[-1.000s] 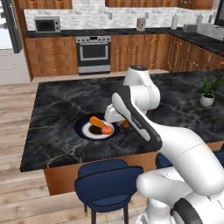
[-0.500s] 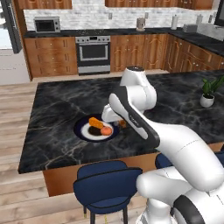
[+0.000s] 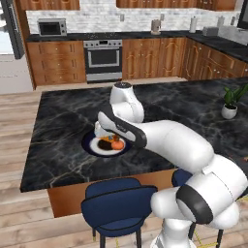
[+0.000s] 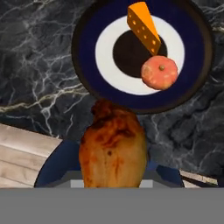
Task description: Take the cheese, chicken drumstick, and squash from the fridge and place them on the plate on the dining counter to create an appetizer plate.
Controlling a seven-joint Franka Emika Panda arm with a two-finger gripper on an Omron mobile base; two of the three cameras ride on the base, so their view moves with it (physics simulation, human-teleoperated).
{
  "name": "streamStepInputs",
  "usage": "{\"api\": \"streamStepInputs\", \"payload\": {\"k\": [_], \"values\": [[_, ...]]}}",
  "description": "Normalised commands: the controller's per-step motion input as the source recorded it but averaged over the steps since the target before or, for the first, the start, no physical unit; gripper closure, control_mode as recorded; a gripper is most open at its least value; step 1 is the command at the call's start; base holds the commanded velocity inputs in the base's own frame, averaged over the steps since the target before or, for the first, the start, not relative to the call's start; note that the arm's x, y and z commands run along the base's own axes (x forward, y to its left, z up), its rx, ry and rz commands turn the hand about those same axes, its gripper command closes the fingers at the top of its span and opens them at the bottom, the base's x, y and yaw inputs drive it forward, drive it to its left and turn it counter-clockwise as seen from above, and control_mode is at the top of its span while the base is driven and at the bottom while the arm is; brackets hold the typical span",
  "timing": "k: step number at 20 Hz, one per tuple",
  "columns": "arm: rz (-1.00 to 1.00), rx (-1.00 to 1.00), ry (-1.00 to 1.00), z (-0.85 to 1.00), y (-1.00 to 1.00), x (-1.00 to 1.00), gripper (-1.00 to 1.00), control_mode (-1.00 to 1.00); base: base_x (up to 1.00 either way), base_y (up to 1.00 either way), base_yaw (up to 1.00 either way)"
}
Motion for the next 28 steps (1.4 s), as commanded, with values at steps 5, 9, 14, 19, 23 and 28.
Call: {"api": "streamStepInputs", "payload": {"k": [5,9,14,19,23,28], "values": [[-0.01,-0.07,0.00,-0.58,0.15,0.91,1.00,-1.00,0.00,0.00,0.00],[0.00,0.00,0.02,-0.50,0.13,0.94,1.00,-1.00,0.00,0.00,0.00],[0.00,-0.02,0.04,-0.62,0.33,0.67,1.00,-1.00,0.00,0.00,0.00],[0.00,-0.03,0.00,-0.61,0.24,0.48,1.00,-1.00,0.00,0.00,0.00],[0.00,-0.02,0.00,-0.43,0.09,0.21,1.00,-1.00,0.00,0.00,0.00],[-0.02,-0.01,0.00,-0.25,0.00,0.02,-1.00,-1.00,0.00,0.00,0.00]]}}
